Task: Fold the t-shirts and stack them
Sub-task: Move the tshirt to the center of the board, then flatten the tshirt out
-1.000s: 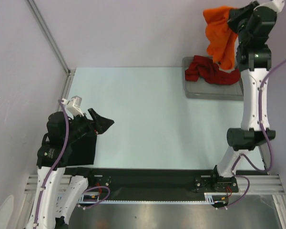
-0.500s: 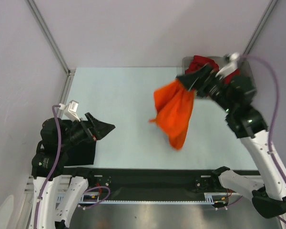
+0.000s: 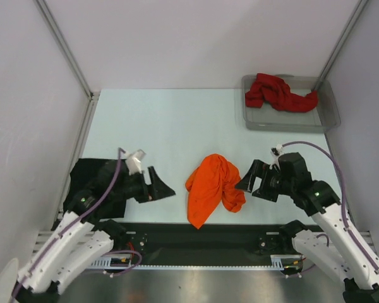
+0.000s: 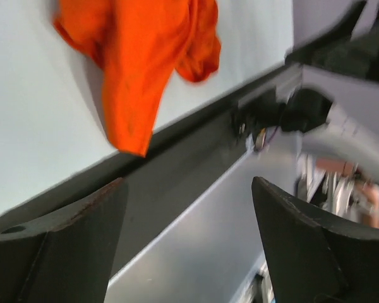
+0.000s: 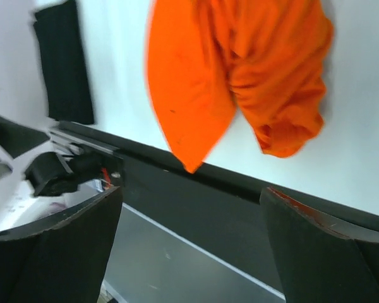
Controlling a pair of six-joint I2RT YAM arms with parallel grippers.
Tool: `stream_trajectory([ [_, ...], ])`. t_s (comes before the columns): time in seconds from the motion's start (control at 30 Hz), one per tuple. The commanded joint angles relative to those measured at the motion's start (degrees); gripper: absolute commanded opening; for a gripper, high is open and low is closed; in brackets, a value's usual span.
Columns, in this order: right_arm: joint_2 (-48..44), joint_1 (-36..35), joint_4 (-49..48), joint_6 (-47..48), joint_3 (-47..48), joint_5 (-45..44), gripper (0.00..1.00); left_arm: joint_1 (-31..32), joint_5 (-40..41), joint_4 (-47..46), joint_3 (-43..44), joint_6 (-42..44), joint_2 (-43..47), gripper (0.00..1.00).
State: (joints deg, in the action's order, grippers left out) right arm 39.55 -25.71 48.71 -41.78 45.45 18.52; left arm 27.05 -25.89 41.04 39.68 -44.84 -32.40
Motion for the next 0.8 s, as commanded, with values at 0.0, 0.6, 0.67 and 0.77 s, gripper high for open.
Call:
stream_trajectory([
  [0.0,3.2,-0.2,0.9,0.4,-4.7,0.9,0.91,16.0,10.4,-10.2,-1.4,-6.7,-6.7,0.85],
  [0.6,10.3,-0.8,-15.7,-3.8,-20.4,2.0,0.56,26.6,10.8,-30.5,-9.3,-9.7,-37.5,0.79],
  [0.67,12.0,-0.8,-16.0,-3.7,-20.6,1.8,0.56,26.5,11.2,-30.4,-7.9,-8.3,-39.5,0.79],
  [0.77,14.2,-1.1,-18.4,-3.8,-20.7,2.0,0.55,26.4,11.4,-30.6,-7.3,-7.3,-42.6,0.79],
])
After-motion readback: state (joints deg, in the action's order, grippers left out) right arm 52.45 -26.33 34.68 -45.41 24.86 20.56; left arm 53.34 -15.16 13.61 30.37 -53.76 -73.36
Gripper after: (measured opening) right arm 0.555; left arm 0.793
